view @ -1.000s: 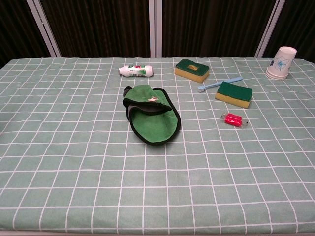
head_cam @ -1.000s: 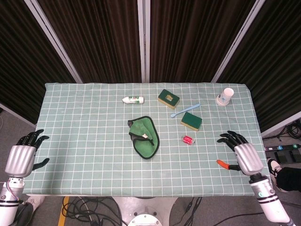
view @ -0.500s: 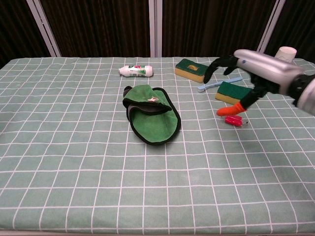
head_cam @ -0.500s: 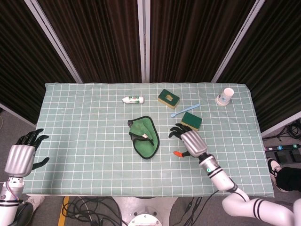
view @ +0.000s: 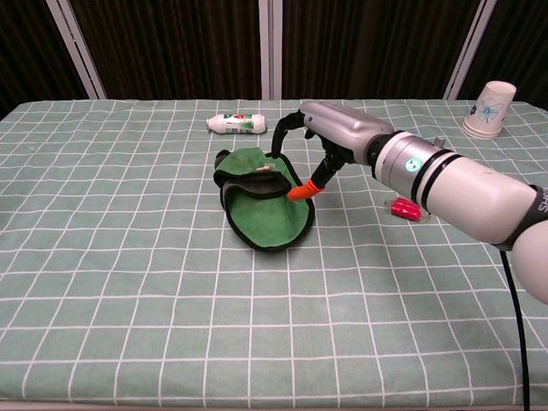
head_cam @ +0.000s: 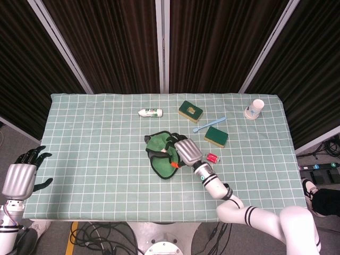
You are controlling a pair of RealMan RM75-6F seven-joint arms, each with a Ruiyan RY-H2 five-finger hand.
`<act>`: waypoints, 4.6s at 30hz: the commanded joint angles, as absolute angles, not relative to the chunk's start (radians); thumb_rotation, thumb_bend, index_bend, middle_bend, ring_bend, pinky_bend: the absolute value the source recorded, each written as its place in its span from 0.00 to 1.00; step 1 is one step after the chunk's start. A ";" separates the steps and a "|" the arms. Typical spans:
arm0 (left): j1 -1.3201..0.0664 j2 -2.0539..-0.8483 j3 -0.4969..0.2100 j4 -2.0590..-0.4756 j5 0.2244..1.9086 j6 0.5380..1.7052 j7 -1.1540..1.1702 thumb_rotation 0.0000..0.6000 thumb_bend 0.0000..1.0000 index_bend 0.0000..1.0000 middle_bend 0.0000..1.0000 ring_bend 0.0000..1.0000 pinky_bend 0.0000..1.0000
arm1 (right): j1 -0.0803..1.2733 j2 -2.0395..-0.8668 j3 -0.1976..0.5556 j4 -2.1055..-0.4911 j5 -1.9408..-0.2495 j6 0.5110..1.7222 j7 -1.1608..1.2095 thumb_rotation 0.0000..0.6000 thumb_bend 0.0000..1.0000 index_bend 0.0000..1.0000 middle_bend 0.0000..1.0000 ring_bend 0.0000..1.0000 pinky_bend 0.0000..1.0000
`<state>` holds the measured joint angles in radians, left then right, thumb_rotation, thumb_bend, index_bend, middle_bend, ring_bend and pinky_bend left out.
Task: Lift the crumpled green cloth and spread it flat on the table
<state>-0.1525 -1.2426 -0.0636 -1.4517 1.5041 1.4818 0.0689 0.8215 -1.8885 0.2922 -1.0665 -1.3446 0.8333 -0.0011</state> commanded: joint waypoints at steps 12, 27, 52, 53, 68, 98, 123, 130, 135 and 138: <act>-0.149 -1.247 -0.063 -1.426 1.494 1.475 0.037 1.00 0.07 0.34 0.28 0.23 0.31 | 0.897 -1.983 0.310 -0.898 -1.290 0.796 0.041 1.00 0.12 0.44 0.22 0.10 0.21; -0.154 -1.258 -0.061 -1.408 1.493 1.465 0.016 1.00 0.07 0.34 0.28 0.23 0.31 | 0.912 -2.002 0.340 -0.857 -1.217 0.799 0.008 1.00 0.12 0.40 0.23 0.10 0.21; -0.167 -1.270 -0.060 -1.380 1.497 1.443 -0.033 1.00 0.07 0.34 0.28 0.23 0.31 | 0.934 -1.957 0.375 -0.948 -1.150 0.824 -0.063 1.00 0.46 0.76 0.34 0.16 0.21; -0.172 -1.273 -0.063 -1.377 1.500 1.439 -0.041 1.00 0.07 0.34 0.28 0.23 0.31 | 0.930 -1.940 0.375 -0.970 -1.161 0.839 -0.062 1.00 0.46 0.77 0.34 0.16 0.21; -0.330 -1.383 -0.166 -1.340 1.443 1.285 -0.257 1.00 0.07 0.35 0.28 0.23 0.32 | 0.924 -1.637 0.517 -1.358 -1.178 0.929 0.000 1.00 0.47 0.77 0.35 0.17 0.21; -0.591 -1.554 -0.279 -1.220 1.141 0.854 -0.342 0.06 0.01 0.34 0.27 0.23 0.34 | 1.350 -1.873 0.600 -1.068 -0.718 0.921 -0.512 1.00 0.47 0.76 0.34 0.17 0.21; -0.638 -1.716 -0.300 -1.105 1.061 0.893 -0.175 0.92 0.08 0.41 0.27 0.23 0.34 | 1.454 -1.940 0.626 -0.923 -0.624 0.880 -0.488 1.00 0.47 0.75 0.34 0.17 0.21; -0.634 -1.705 -0.335 -1.146 0.986 0.865 -0.181 0.91 0.12 0.48 0.27 0.23 0.34 | 1.429 -1.920 0.599 -0.963 -0.654 0.894 -0.471 1.00 0.47 0.75 0.34 0.17 0.21; -0.633 -1.724 -0.351 -1.149 0.960 0.900 -0.158 0.96 0.20 0.59 0.29 0.24 0.34 | 1.402 -1.898 0.589 -1.011 -0.667 0.900 -0.448 1.00 0.47 0.75 0.34 0.17 0.21; -0.639 -1.743 -0.355 -1.130 0.951 0.896 -0.160 1.00 0.27 0.67 0.32 0.25 0.35 | 1.372 -1.874 0.577 -1.063 -0.685 0.914 -0.429 1.00 0.47 0.75 0.34 0.17 0.21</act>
<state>-0.6338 -1.7286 -0.3561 -1.1507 0.9554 0.9038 -0.1606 1.3894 -1.8890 0.5852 -1.0379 -0.6740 0.9055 -0.4417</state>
